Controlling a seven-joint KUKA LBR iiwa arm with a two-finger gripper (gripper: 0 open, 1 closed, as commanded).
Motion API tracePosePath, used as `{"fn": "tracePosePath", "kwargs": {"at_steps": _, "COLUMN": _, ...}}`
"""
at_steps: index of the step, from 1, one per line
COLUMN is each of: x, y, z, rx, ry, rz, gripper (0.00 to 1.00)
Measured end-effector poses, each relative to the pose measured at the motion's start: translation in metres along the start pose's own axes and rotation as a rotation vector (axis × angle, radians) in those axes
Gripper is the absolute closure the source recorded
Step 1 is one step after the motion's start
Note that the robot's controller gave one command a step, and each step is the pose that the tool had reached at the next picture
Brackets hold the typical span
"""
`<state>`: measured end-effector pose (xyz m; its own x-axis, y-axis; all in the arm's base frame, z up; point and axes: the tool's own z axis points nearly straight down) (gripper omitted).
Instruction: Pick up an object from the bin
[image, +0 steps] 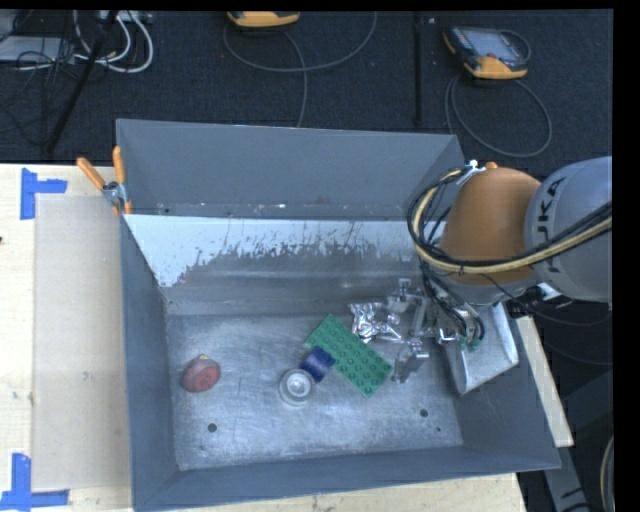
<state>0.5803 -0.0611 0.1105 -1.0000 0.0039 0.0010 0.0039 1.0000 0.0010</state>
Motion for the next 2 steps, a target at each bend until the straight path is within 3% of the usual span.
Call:
{"fn": "tracePosePath", "kwargs": {"at_steps": 1, "x": 0.0, "y": 0.014, "z": 0.036, "rx": 0.005, "ry": -0.015, "rz": -0.076, "gripper": 0.0}}
{"fn": "tracePosePath", "kwargs": {"at_steps": 2, "x": 0.063, "y": 0.045, "z": 0.037, "rx": -0.001, "ry": -0.017, "rz": 0.254, "gripper": 0.0}}
